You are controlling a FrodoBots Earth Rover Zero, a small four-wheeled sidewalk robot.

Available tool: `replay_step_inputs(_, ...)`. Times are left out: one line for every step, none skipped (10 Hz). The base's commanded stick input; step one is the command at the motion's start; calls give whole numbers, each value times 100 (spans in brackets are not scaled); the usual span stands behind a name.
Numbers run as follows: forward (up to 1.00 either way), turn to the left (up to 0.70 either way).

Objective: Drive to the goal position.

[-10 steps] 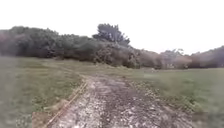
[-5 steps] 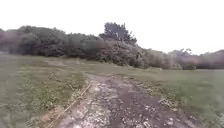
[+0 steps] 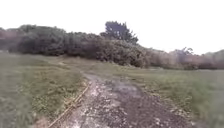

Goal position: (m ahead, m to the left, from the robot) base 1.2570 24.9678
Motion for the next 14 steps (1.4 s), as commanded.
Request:
replay_step_inputs(77,0)
replay_step_inputs(83,0)
replay_step_inputs(85,0)
replay_step_inputs(85,0)
replay_step_inputs(89,0)
replay_step_inputs(96,0)
replay_step_inputs(100,2)
replay_step_inputs(100,6)
replay_step_inputs(100,40)
replay_step_inputs(100,40)
replay_step_inputs(100,10)
replay_step_inputs(100,5)
replay_step_inputs(100,1)
replay_step_inputs(100,15)
